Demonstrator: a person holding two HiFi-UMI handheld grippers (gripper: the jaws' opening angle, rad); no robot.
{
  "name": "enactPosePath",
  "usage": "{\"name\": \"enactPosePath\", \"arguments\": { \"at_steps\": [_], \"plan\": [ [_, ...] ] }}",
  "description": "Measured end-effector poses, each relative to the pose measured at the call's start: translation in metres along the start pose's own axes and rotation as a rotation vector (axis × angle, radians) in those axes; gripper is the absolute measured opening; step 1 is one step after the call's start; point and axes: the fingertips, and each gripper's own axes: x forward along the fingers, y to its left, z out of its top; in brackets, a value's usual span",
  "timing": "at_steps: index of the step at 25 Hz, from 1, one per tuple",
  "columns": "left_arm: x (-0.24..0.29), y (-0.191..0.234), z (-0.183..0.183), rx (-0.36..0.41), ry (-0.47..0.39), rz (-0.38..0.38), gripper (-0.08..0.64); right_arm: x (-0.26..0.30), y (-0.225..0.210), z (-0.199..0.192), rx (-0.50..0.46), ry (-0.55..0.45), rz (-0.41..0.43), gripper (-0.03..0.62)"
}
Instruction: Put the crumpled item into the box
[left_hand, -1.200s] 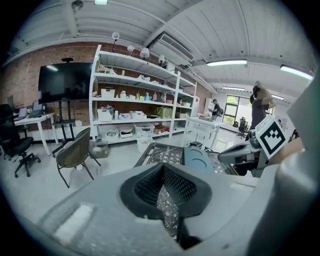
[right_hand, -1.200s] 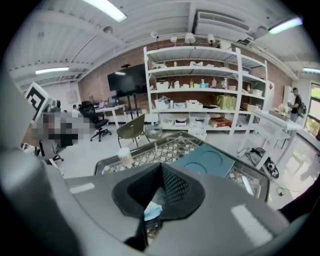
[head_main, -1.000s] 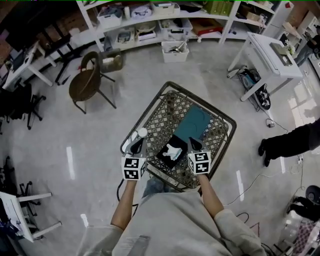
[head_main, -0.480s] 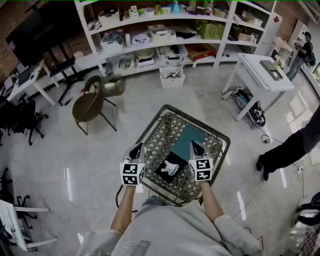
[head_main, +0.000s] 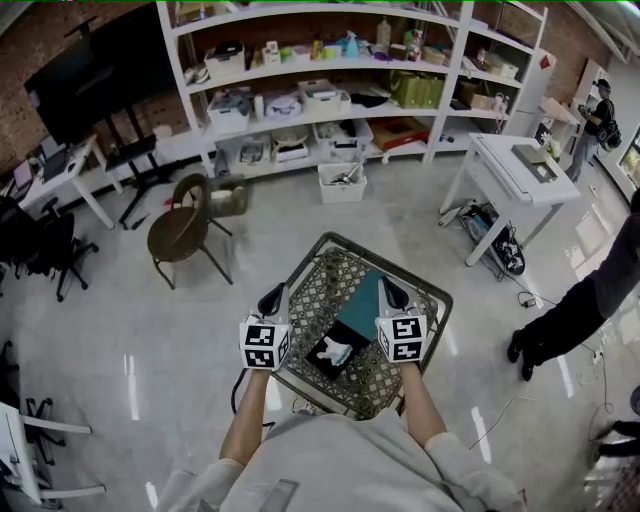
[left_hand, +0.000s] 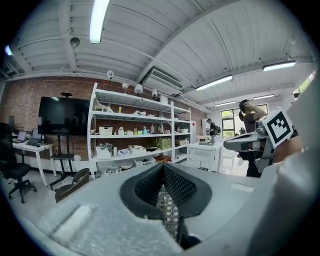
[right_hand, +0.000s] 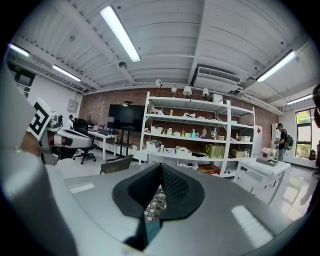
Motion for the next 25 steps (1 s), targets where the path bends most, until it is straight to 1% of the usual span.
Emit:
{"name": "enactPosePath", "arguments": {
  "at_steps": [6,16,25],
  "plan": [
    [0.001,-0.007,0.005,0.005,-0.01,-0.004,0.006,-0.004,0.001,0.0,-0.004,-0.008,-0.005,0.0],
    [0.004,-0.011,0.003,-0.001,-0.006,-0.014,0.006,-0.006,0.001,-0.01,-0.002,0.009,-0.009,0.0],
    [0.008,-0.006,0.0,-0.002,0.002,-0.019,0.006,0.002,0.008,-0.015,-0.002,0.022,-0.004,0.0]
  ]
}}
